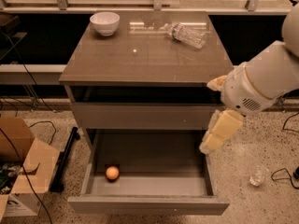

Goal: Pick orange from middle drawer and place on counter

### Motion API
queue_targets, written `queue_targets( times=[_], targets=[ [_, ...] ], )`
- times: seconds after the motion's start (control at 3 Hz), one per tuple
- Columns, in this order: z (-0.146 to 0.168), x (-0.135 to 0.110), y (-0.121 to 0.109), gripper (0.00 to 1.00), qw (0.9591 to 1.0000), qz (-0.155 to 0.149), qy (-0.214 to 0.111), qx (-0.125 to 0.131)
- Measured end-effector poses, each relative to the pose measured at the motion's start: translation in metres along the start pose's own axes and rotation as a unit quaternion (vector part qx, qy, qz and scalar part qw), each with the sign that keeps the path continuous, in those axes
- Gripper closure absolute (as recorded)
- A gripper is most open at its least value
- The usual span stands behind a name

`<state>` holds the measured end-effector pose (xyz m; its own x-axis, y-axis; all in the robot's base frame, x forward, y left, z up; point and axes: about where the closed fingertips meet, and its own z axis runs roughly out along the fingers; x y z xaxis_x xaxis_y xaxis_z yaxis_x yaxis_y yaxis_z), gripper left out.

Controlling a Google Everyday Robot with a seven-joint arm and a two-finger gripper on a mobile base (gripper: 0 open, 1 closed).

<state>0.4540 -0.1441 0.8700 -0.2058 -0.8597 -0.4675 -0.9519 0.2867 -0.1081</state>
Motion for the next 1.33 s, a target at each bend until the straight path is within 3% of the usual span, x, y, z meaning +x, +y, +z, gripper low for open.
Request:
queue_targets(
  times=[0.33, 0.67, 1.0, 1.33],
  targets=[
    [0.053, -0.013, -0.008, 0.0, 0.998, -0.016, -0.038, -0.049],
    [0.062, -0.01, -0.008, 0.0, 0.9974, -0.014, -0.038, -0.06],
    [0.08, -0.013, -0.012, 0.0, 0.9973, 0.016, -0.052, -0.048],
    [0.131, -0.026, -0.017, 0.0, 0.9945, 0.036, -0.086, -0.049]
  ],
)
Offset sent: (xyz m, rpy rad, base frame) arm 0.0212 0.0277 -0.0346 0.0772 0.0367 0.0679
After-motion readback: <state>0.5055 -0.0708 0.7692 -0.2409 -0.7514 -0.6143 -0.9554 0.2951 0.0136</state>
